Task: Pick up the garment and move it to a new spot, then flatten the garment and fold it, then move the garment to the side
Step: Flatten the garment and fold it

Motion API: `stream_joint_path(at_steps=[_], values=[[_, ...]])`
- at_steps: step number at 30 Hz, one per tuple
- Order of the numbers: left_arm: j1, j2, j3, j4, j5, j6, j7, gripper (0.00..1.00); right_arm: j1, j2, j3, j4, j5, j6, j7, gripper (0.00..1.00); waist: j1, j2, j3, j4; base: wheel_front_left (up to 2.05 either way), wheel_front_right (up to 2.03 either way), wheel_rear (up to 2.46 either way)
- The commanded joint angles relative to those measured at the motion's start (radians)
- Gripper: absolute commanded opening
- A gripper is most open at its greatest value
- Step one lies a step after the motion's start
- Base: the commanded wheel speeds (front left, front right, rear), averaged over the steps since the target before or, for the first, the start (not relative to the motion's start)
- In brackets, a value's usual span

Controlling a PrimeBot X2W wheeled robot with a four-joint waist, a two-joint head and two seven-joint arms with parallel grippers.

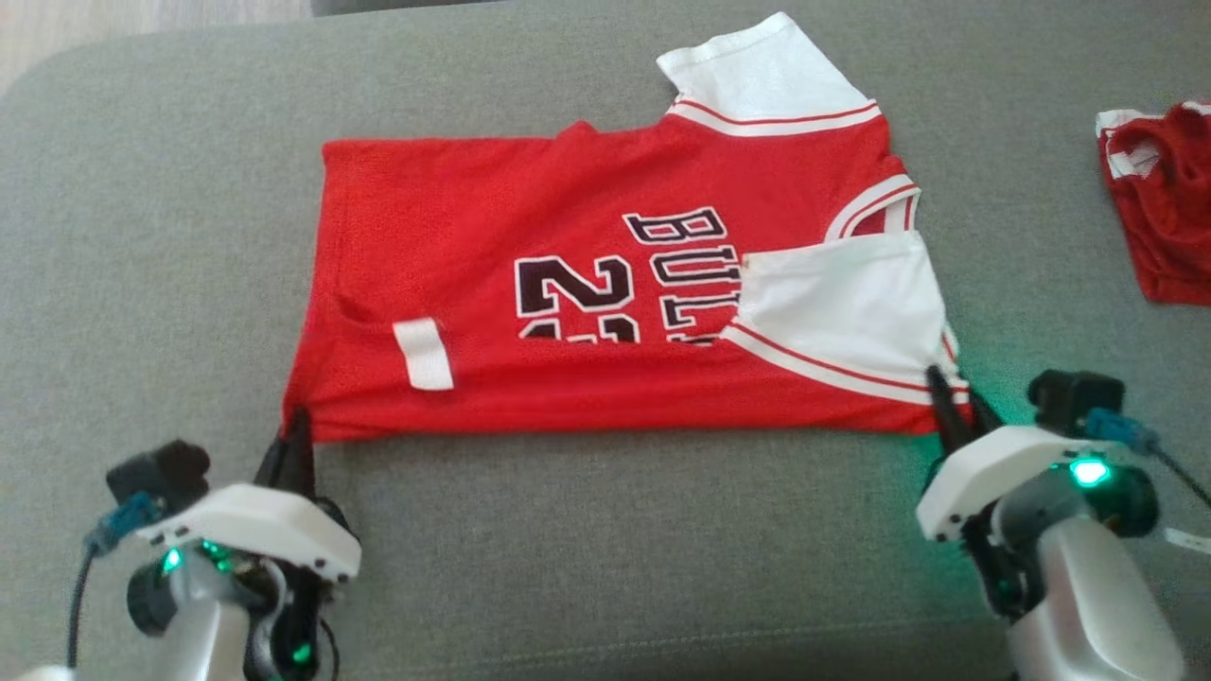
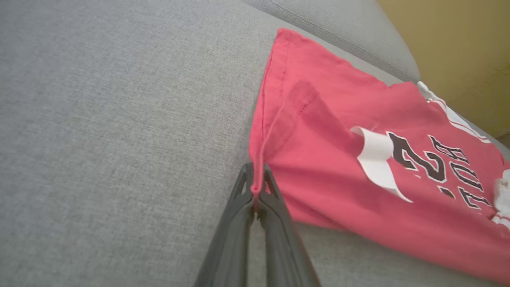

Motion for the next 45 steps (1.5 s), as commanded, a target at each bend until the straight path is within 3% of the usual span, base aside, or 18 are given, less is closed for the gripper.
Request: stream_joint_path(at_steps=[1,7,14,15,16,17,18,23,30,36,45], values=[[0.024,0.011,0.026,-0.057,-0.005,0.003,-0.016,0.0,0.002,-0.026,-0.014,-0.058,-0.024,0.006,0.01,0.0,0.0,0.0,-0.006,0.001,0.0,0.0,0.0],[0.161,-0.015,-0.016,-0.168,-0.015,0.015,0.002,0.0,0.097,-0.054,-0.075,-0.186,-0.056,0.006,0.083,0.0,0.0,0.0,-0.018,0.011,0.0,0.0,0.0],[0.27,-0.031,-0.054,-0.235,-0.024,0.044,0.027,0.0,0.217,-0.041,-0.124,-0.282,-0.055,0.006,0.137,0.0,0.0,0.0,-0.034,0.03,0.0,0.0,0.0],[0.272,-0.031,-0.056,-0.234,-0.024,0.045,0.028,0.05,0.226,-0.038,-0.129,-0.289,-0.056,0.006,0.138,0.0,0.0,0.0,-0.036,0.03,0.0,0.0,0.0],[0.272,-0.031,-0.057,-0.232,-0.024,0.046,0.028,0.33,0.233,-0.034,-0.133,-0.296,-0.056,0.006,0.137,0.38,0.0,0.0,-0.039,0.029,0.0,0.0,0.0],[0.271,-0.031,-0.059,-0.232,-0.022,0.048,0.028,0.69,0.239,-0.031,-0.133,-0.301,-0.059,0.006,0.138,0.87,0.0,0.0,-0.042,0.027,0.0,0.0,0.0],[0.27,-0.03,-0.06,-0.232,-0.02,0.049,0.028,1.0,0.245,-0.027,-0.135,-0.306,-0.06,0.006,0.138,1.0,0.0,0.0,-0.044,0.024,0.0,0.0,0.0],[0.272,-0.015,-0.056,-0.246,-0.016,0.055,0.032,1.0,0.266,-0.017,-0.149,-0.334,-0.059,0.006,0.128,1.0,0.0,0.0,-0.047,0.014,0.0,0.0,0.0],[0.196,0.065,-0.03,-0.287,0.023,0.058,0.045,1.0,0.268,-0.011,-0.177,-0.419,-0.074,0.006,0.078,1.0,0.0,0.0,-0.035,-0.005,0.0,0.0,0.0],[-0.013,0.164,-0.056,-0.258,0.08,0.018,0.135,1.0,0.195,-0.009,-0.118,-0.479,-0.079,0.006,0.071,1.0,0.0,0.0,0.026,-0.024,0.0,0.0,0.0],[-0.358,0.289,-0.091,-0.072,0.134,-0.048,0.302,1.0,-0.01,-0.033,0.033,-0.462,-0.075,0.006,0.051,1.0,0.0,0.0,0.179,-0.076,0.0,0.0,0.0]])
